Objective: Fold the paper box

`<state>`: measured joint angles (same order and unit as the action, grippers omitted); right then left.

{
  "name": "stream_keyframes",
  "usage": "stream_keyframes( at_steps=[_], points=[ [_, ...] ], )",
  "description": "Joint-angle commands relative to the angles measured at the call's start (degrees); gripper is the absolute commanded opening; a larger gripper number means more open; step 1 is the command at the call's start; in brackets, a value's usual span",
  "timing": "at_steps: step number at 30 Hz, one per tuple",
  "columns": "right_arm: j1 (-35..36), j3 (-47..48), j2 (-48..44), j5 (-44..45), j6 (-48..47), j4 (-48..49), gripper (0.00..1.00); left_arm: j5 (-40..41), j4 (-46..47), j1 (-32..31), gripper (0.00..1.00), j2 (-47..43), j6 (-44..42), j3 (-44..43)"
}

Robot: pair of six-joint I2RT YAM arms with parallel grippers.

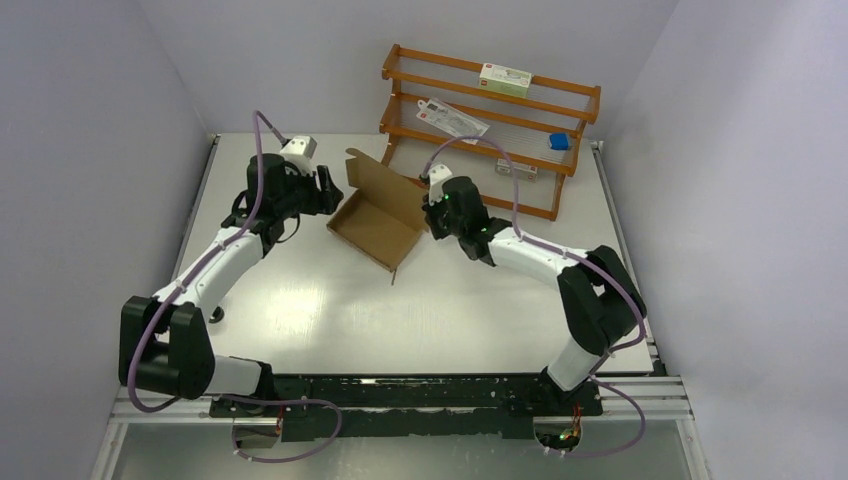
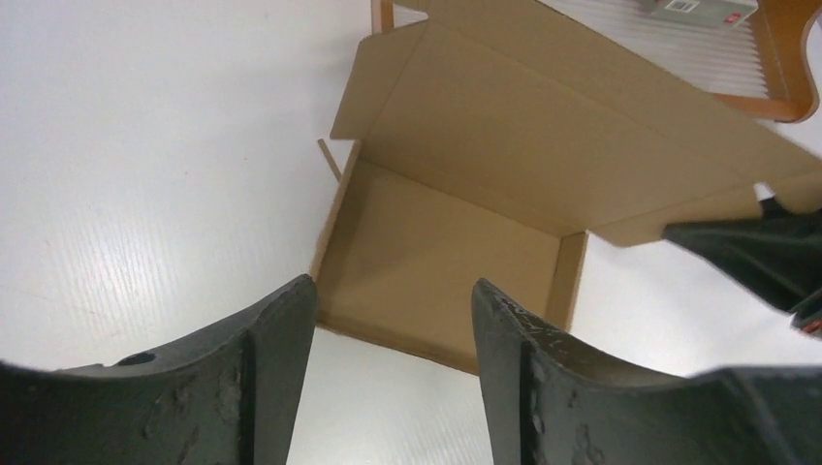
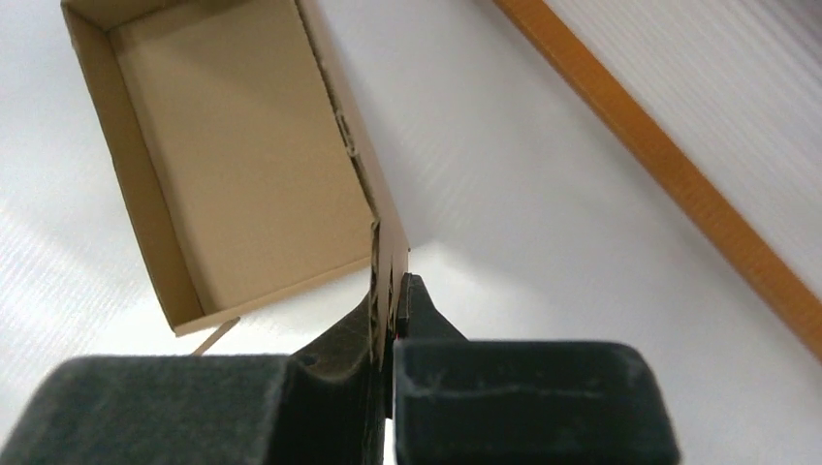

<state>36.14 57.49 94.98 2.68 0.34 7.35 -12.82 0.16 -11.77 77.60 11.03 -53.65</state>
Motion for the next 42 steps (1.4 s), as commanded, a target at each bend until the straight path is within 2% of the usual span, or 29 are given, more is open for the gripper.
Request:
stream_keyframes(
  at_steps=[1, 6, 11, 16, 22, 31, 37, 40, 42],
  points=[
    [-4.02, 5.29, -1.03, -10.19, -7.34, -3.53, 0.00, -4.80, -3.74, 2.73, 0.67, 2.54, -5.98, -4.19],
    [-8.55, 9.08, 0.64, -19.04, -11.10, -7.86, 0.00, -11.55, -0.63, 6.77, 0.72, 3.79, -9.12, -4.41],
    [-10.64, 11.96, 2.80, -27.02, -16.14, -12.88, 0.00, -18.66, -1.94, 7.11, 0.75, 8.40, -15.34, -9.12],
    [-10.72, 14.77, 5.04, -30.55, -22.75, -18.54, 0.00, -23.51, -0.80, 7.11, 0.76, 13.45, -19.04, -12.20],
    [-10.70, 14.88, 5.86, -30.11, -25.37, -19.70, 0.00, -27.36, -3.59, 7.13, 0.75, 16.60, -25.32, -14.25],
    [-10.64, 14.36, 5.51, -29.75, -26.07, -19.58, 0.00, -31.23, -6.32, 7.17, 0.62, 18.30, -29.72, -13.29],
    [-10.60, 13.61, 4.85, -30.24, -27.14, -19.42, 0.00, -33.07, -9.22, 7.19, 0.52, 21.29, -31.79, -15.64],
    [-10.59, 13.61, 4.93, -30.28, -26.85, -19.26, 0.00, -34.22, -8.68, 7.20, 0.44, 21.43, -31.64, -15.52],
    [-10.62, 13.70, 5.06, -30.36, -26.19, -18.93, 0.00, -34.37, -8.39, 7.16, 0.29, 21.31, -31.59, -15.15]
  ],
)
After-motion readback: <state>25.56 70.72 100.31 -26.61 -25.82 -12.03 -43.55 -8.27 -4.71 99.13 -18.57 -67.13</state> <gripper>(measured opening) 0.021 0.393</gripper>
